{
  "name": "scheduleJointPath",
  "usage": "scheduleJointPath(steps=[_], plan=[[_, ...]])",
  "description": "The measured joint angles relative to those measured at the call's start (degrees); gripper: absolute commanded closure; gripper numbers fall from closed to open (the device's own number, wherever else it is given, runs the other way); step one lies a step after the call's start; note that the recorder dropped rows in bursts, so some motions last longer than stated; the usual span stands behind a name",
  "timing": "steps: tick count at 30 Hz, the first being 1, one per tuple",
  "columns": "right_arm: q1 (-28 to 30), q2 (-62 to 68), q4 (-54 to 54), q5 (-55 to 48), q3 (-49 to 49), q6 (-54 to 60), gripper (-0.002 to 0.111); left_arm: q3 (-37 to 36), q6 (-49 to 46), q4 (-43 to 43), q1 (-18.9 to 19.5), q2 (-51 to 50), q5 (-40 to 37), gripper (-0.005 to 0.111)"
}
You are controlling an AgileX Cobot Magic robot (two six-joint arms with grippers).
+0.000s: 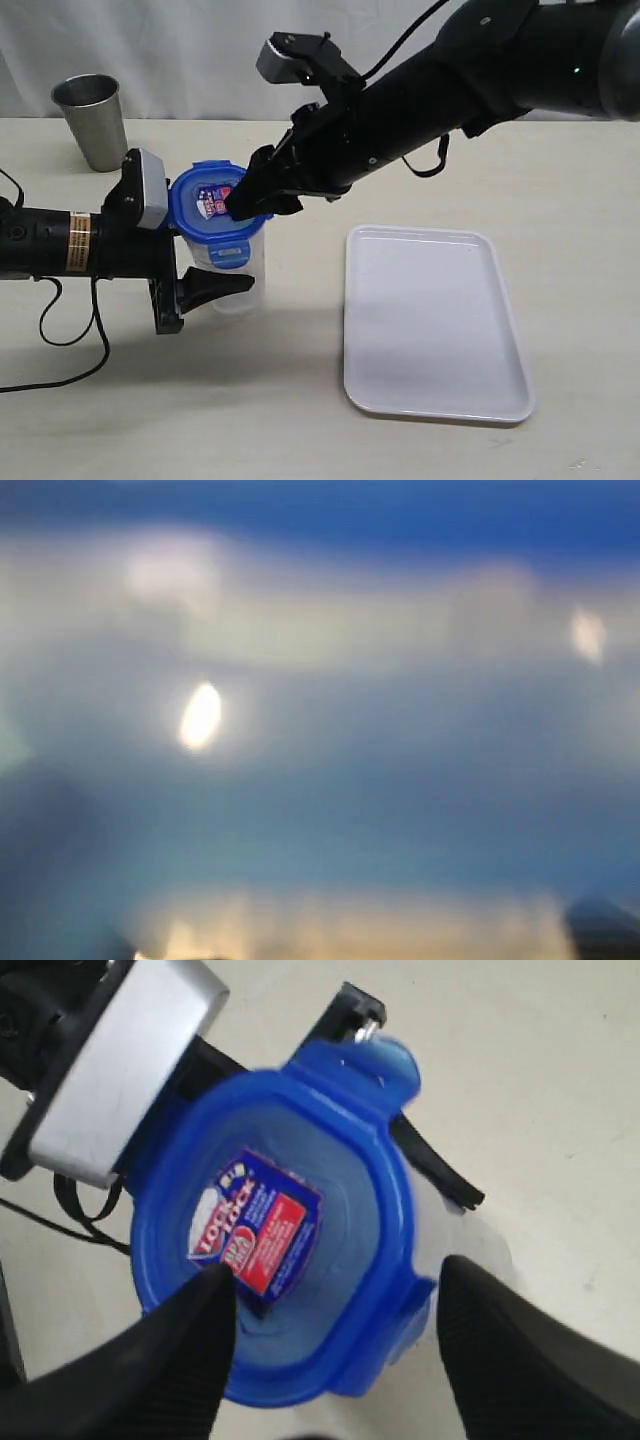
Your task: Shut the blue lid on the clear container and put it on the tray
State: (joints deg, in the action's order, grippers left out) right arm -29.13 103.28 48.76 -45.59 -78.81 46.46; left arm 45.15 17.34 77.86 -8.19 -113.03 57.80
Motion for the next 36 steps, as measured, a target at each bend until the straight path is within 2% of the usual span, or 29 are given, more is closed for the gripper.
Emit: scheduleJointPath(steps=[4,12,16,18,22,27,30,36], plan=[[-0.2,-3.5,-3.4,-1.3,-0.6,3.0,0.051,0.0,-4.4,0.1,-0.3,0.0,-0.1,0.107],[-0.7,-8.7,-4.3,-2.4,-0.6,11.4,0.054,0.0,-4.0,0.1,-0.4,0.0,-0.2,0.107],[-5.4,-9.4,-7.3,-4.9,-0.6,19.0,0.062,0.0,-3.9,0.1,-0.4,0.0,-0.2,0.107],[-9.1,-9.4,-12.8,-3.1,0.0,19.4,0.062,0.0,-3.8,0.1,-0.4,0.0,-0.2,0.107],[-16.8,-9.4,-31.7,3.7,1.9,10.0,0.062,0.0,-2.8,0.1,-0.4,0.0,-0.2,0.107],[-21.8,-9.4,-49.2,6.6,3.7,-2.9,0.064,0.0,-2.6,0.1,-0.4,0.0,-0.2,0.107],[-22.5,-9.4,-53.9,8.4,4.5,-6.9,0.065,0.0,-2.6,0.1,-0.4,0.0,-0.2,0.107],[-22.6,-6.6,-55.4,9.8,4.8,-8.3,0.065,0.0,-2.5,0.6,-0.4,0.0,-0.2,0.107]])
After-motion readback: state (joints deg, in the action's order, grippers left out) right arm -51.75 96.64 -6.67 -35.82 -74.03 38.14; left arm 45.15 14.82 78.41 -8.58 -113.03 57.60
